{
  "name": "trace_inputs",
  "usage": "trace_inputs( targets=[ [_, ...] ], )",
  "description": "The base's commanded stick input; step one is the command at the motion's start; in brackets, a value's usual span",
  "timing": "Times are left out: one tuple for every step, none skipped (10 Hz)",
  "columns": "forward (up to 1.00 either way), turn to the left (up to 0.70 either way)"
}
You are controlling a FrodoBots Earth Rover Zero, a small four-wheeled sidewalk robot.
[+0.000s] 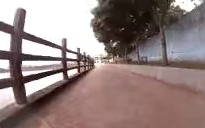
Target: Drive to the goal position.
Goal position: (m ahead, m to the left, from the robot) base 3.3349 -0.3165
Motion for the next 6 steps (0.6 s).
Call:
trace_inputs(
  targets=[
    [1.0, 0.0],
    [1.0, 0.0],
    [1.0, 0.0],
    [1.0, 0.0],
    [1.0, 0.0],
    [1.0, 0.0]
  ],
)
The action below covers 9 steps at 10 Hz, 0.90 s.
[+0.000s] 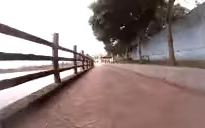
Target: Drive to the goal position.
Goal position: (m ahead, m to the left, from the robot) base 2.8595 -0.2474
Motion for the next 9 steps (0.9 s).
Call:
trace_inputs(
  targets=[
    [1.0, 0.0],
    [1.0, 0.0],
    [1.0, 0.0],
    [1.0, 0.0],
    [1.0, 0.0],
    [1.0, 0.0],
    [1.0, 0.0],
    [1.0, 0.0],
    [1.0, 0.0]
  ],
)
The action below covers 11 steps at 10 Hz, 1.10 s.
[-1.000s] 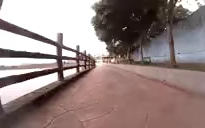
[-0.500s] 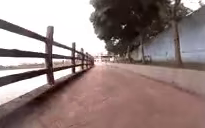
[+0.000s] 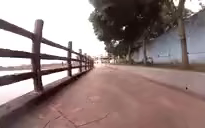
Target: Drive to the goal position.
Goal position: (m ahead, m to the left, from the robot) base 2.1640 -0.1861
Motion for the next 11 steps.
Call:
trace_inputs(
  targets=[
    [1.0, 0.0],
    [1.0, 0.0],
    [1.0, 0.0],
    [1.0, 0.0],
    [1.0, 0.0],
    [1.0, 0.0],
    [1.0, 0.0],
    [1.0, 0.0],
    [1.0, 0.0],
    [1.0, 0.0],
    [1.0, 0.0]
  ],
)
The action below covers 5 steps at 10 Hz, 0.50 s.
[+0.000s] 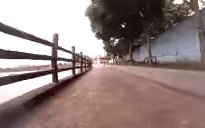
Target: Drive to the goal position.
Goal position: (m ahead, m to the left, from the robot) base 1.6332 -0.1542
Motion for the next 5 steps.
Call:
trace_inputs(
  targets=[
    [1.0, 0.0],
    [1.0, 0.0],
    [1.0, 0.0],
    [1.0, 0.0],
    [1.0, 0.0]
  ],
)
